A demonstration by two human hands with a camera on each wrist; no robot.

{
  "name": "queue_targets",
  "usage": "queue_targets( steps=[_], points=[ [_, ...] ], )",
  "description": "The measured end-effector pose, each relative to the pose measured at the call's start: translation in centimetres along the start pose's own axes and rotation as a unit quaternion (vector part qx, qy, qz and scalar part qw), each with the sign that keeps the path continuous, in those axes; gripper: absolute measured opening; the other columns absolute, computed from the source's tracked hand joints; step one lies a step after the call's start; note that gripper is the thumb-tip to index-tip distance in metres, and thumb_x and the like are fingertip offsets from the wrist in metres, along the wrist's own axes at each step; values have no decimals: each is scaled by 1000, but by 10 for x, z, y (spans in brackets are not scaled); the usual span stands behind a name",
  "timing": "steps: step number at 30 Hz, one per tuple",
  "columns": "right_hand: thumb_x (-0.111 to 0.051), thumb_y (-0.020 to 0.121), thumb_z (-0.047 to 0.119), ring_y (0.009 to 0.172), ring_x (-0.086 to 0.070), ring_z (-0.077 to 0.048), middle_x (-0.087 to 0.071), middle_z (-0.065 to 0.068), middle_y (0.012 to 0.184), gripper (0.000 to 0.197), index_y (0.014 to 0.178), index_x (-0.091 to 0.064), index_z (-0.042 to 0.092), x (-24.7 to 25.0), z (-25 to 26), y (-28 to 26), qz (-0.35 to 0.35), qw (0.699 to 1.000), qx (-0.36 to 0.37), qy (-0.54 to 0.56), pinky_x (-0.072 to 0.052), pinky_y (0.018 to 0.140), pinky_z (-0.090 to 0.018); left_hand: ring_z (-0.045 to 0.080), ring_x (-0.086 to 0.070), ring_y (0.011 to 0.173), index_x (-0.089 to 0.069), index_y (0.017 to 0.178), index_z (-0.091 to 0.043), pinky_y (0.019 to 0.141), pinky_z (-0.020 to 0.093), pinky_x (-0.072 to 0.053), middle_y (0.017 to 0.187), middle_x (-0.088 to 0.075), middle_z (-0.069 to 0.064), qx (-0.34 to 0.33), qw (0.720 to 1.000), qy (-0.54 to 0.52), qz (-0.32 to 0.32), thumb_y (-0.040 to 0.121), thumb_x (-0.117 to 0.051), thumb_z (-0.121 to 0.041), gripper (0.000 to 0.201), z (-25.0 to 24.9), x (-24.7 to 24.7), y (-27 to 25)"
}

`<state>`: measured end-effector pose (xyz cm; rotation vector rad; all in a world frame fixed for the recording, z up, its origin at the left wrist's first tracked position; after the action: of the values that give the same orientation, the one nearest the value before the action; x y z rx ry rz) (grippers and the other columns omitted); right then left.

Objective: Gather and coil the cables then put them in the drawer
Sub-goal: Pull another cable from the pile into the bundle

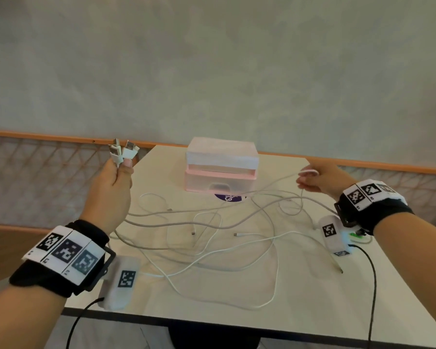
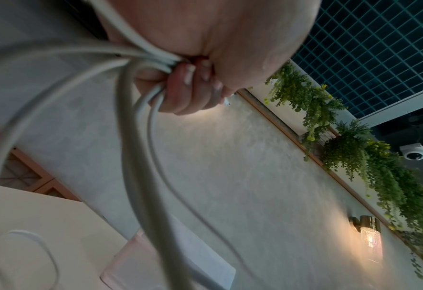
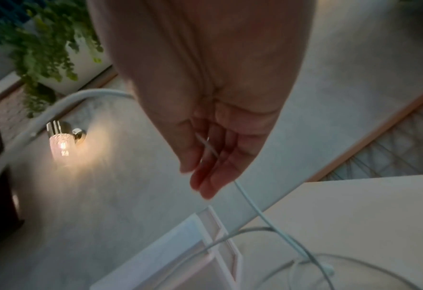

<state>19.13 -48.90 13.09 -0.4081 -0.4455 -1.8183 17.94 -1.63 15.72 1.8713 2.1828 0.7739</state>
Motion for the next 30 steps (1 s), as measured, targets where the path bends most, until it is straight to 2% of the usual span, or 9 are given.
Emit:
queue_targets(
  steps=[4,7,9,10,13,19,23,27,30],
  points=[
    [-43,88,-16,66,-65,-16,-63,-12,79,24,79,-56,3,-11,-19,-10,62,989,-22,-135,-54,54,-11,16,-29,56,-41,70,-32,56,33,-28,65,-34,-1,-7,1000,8,-3,100,-33,-40,31,-1,1,2],
    [-42,92,-3,59,-65,-10,-64,-7,78,26,73,-58,5,12,-25,-9,4,981,-29,-190,-54,56,-18,17,-33,57,-41,73,-29,59,34,-31,66,-37,0,-11,1000,28,-9,100,-32,-39,31,-3,3,3],
    [-44,94,12,74,-67,-25,-68,-12,86,27,70,-58,13,34,-24,-8,-53,980,-22,-192,-54,71,-36,17,-33,58,-42,74,-27,59,33,-32,66,-37,0,-6,999,32,-11,101,-32,-39,31,-2,3,2],
    [-43,95,15,77,-65,-29,-68,-12,85,29,70,-57,15,44,-19,-9,-84,983,-10,-166,-52,71,-37,17,-33,57,-42,75,-26,57,32,-31,66,-37,0,-4,999,32,-10,101,-32,-38,31,-2,2,2],
    [-39,98,22,60,-62,-16,-65,3,61,35,69,-57,15,62,10,-19,-155,983,39,-91,-49,61,-21,16,-29,55,-42,73,-25,53,31,-27,64,-35,-1,-2,1000,15,-5,101,-33,-37,31,-5,-3,0],
    [-31,99,39,63,-47,-25,-49,-2,61,43,64,-48,20,77,67,-25,-228,954,123,-151,-39,67,-38,16,-29,54,-43,73,-28,54,32,-28,63,-34,-1,-3,1000,4,-2,100,-35,-39,30,-5,-8,1],
    [-35,98,29,77,-56,-34,-58,-14,79,34,80,-57,10,81,77,-26,-261,923,111,-261,-40,69,-38,16,-28,55,-43,71,-30,55,33,-27,64,-34,-1,-10,1000,-6,2,100,-35,-39,31,-3,-9,2],
    [-47,91,3,103,-53,-41,-52,-28,115,21,105,-60,-6,65,77,-32,-283,891,186,-303,-41,91,-41,16,-30,56,-42,69,-33,56,34,-28,64,-35,-2,-8,1000,-6,-1,99,-35,-40,32,0,-8,2],
    [-43,85,-11,114,-51,-38,-46,-23,130,41,123,-53,0,25,53,-27,-176,895,159,-377,-38,100,-38,16,-29,56,-44,65,-37,56,33,-28,63,-34,-2,-5,1000,-16,2,97,-35,-42,34,1,-9,0]
  ],
)
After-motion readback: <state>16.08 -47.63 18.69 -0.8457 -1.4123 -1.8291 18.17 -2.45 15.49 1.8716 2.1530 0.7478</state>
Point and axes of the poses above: each hand's wrist, its own y-axis towards the middle knuckle, its own x-axis out of the back of the hand, z = x × y, the point moved 10 cm from there along y, towards the middle knuckle
